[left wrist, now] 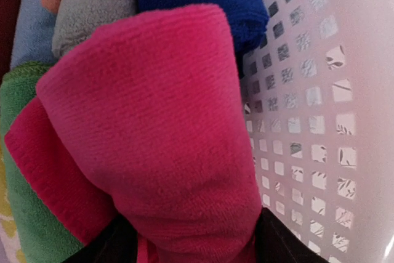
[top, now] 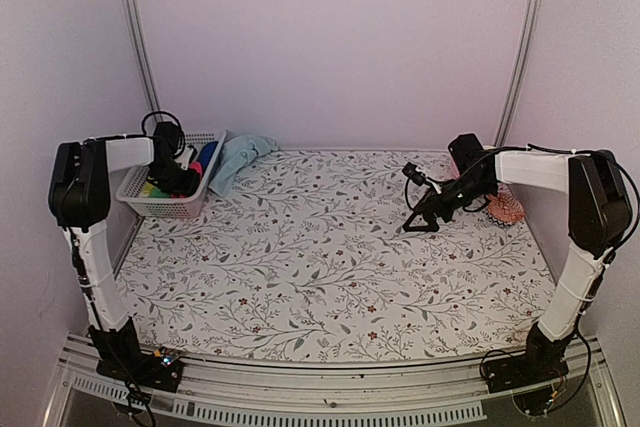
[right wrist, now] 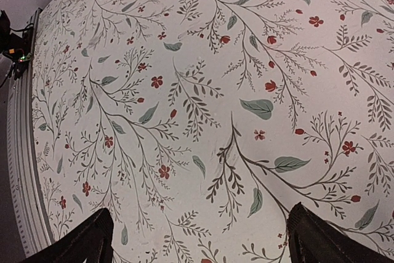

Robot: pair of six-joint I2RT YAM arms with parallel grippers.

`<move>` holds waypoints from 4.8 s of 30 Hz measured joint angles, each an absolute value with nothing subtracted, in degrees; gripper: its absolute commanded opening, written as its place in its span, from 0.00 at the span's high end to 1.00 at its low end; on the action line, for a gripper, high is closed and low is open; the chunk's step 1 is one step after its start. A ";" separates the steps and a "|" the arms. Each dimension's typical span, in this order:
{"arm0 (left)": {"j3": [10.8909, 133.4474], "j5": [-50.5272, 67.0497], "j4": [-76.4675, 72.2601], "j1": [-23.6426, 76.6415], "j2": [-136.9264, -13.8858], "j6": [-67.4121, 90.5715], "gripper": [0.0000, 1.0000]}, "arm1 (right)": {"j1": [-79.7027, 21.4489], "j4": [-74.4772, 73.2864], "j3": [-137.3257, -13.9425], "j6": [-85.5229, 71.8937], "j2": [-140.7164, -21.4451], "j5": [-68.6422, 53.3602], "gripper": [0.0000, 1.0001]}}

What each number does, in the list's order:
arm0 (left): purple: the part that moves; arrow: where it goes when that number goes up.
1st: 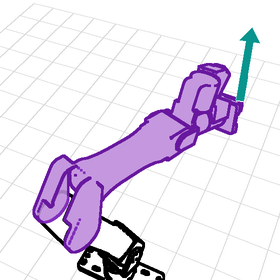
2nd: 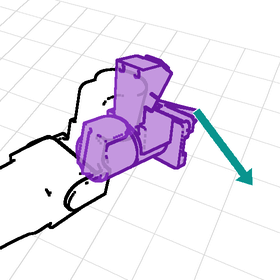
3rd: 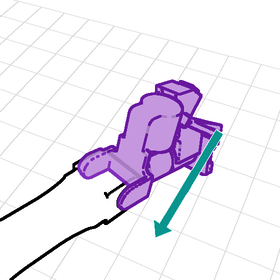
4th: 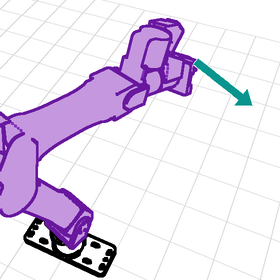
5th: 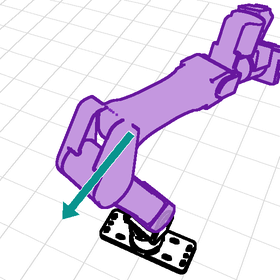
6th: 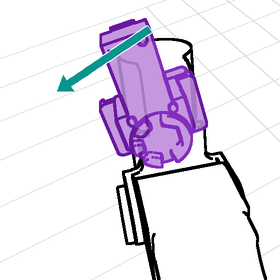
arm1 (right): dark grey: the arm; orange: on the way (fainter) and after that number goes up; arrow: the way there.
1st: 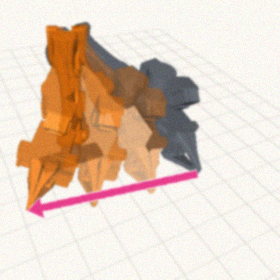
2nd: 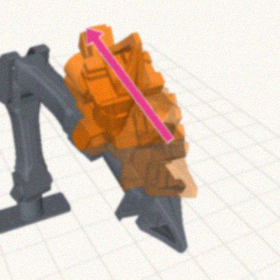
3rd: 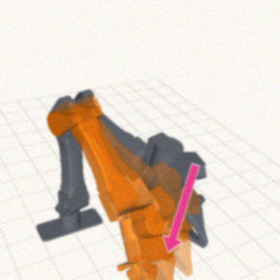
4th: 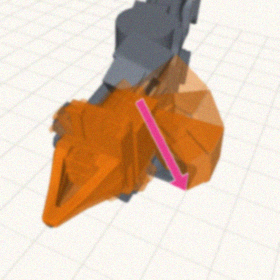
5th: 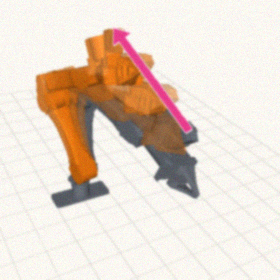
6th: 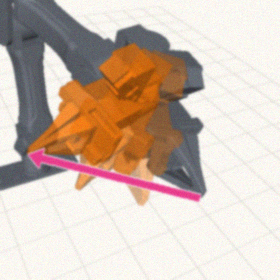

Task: Roll the towels
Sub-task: Adjust the towel in the bin.

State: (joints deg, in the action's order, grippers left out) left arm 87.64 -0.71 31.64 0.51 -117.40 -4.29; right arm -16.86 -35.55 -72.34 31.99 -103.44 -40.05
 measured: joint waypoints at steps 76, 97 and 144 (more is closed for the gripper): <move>89.67 32.42 39.72 -8.51 -110.96 0.14 0.77 | -16.86 -36.18 -72.34 32.38 -103.44 -41.01 0.01; 88.33 26.02 31.99 -5.87 -120.18 3.81 0.57 | -16.86 -36.21 -72.34 32.40 -103.44 -40.84 0.01; 79.20 7.31 28.53 4.67 -98.13 6.81 0.03 | -16.86 -36.18 -72.34 32.53 -103.44 -39.29 0.01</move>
State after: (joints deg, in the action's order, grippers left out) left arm 79.20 7.31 28.53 4.67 -98.13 6.81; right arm -16.86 -36.18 -72.34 32.53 -103.44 -39.29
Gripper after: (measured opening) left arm 0.816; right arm 0.989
